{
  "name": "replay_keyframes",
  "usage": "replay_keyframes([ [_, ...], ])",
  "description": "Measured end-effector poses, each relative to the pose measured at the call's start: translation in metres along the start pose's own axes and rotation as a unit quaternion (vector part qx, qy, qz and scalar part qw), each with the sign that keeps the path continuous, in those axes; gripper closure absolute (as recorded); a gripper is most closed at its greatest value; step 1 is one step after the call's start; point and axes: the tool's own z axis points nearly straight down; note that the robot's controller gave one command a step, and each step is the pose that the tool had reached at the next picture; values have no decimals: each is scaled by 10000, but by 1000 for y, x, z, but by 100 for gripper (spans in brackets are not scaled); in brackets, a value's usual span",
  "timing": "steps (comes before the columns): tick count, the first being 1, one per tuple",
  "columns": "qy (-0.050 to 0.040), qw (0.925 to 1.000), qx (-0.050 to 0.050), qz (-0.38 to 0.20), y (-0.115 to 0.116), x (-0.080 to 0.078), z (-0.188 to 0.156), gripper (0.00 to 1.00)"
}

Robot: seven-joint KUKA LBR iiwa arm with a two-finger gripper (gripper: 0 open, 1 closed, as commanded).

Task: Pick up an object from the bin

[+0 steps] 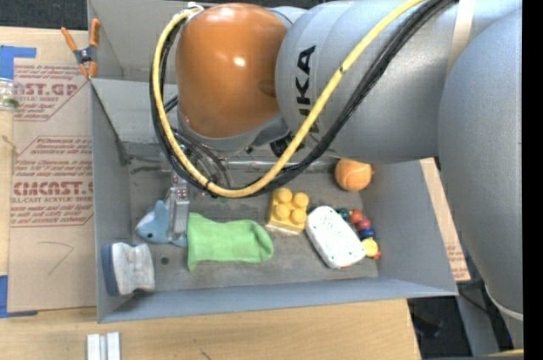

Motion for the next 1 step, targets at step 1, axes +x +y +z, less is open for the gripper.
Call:
replay_keyframes([
  [1, -37, 10000, -9, 13, -1, -2, -5, 0],
])
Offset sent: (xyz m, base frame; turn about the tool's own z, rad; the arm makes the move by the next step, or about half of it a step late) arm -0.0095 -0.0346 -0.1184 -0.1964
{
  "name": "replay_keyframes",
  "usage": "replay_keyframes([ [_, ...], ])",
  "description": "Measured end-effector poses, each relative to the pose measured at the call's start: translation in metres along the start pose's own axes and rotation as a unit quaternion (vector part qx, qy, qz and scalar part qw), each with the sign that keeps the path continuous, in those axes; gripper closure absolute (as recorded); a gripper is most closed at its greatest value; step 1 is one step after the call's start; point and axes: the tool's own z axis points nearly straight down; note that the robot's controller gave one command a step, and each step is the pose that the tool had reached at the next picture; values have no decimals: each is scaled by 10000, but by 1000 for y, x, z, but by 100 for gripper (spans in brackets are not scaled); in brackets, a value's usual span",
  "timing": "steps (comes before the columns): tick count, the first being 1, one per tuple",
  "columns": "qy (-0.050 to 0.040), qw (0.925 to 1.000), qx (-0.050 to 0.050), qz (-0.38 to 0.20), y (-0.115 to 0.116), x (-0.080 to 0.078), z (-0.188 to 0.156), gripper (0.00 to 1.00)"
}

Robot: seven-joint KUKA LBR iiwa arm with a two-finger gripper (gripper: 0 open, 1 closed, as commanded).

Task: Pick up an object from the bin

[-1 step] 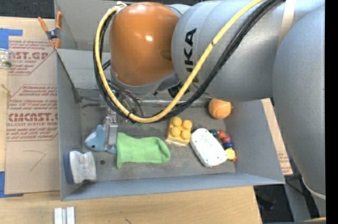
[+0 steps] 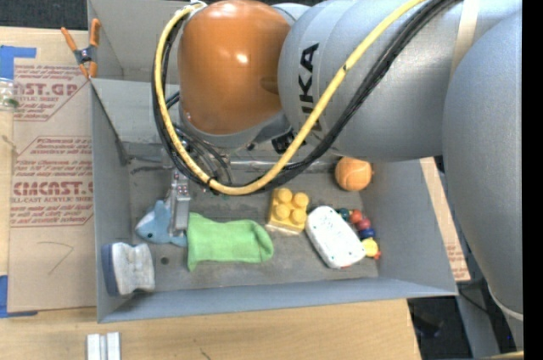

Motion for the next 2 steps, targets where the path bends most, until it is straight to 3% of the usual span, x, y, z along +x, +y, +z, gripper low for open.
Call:
replay_keyframes([
  [2, -19, 9959, -3, -903, -16, 7, 92, 0],
])
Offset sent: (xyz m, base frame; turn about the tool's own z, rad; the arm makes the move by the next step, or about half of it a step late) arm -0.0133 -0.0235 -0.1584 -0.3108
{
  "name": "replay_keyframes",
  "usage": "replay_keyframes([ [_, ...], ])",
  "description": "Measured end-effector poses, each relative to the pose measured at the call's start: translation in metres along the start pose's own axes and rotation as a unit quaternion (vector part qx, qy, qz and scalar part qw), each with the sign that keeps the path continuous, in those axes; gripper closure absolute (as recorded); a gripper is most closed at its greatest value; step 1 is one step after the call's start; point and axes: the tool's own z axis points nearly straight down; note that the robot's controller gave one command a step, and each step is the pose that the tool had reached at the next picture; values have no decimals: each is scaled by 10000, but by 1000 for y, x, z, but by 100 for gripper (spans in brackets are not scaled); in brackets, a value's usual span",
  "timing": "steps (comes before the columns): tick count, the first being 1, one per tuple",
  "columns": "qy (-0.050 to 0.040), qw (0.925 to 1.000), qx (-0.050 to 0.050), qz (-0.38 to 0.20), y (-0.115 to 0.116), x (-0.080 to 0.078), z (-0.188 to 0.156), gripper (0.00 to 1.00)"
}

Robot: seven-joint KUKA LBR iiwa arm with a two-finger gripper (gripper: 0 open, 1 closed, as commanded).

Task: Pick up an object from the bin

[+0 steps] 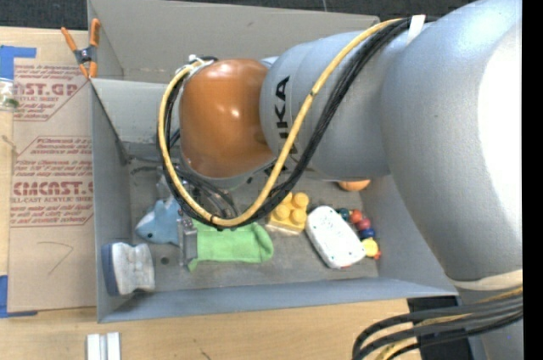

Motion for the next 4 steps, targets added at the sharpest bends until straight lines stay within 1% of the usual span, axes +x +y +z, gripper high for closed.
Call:
replay_keyframes([
  [1, 19, 9955, -1, -952, -6, -3, 36, 0],
  [2, -32, 9877, -16, -1560, -2, -12, 74, 100],
  [3, -32, 9877, -16, -1561, -2, -12, 74, 100],
  [4, -25, 9899, -25, -1418, -12, -29, 75, 100],
])
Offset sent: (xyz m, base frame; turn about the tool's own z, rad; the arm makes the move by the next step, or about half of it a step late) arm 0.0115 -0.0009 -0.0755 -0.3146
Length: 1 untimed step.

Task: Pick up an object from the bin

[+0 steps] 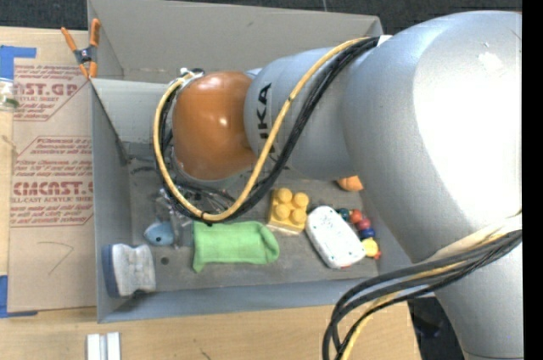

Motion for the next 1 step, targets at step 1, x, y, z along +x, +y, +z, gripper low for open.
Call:
replay_keyframes([
  [1, -10, 9999, 5, -147, -10, -3, 1, 0],
])
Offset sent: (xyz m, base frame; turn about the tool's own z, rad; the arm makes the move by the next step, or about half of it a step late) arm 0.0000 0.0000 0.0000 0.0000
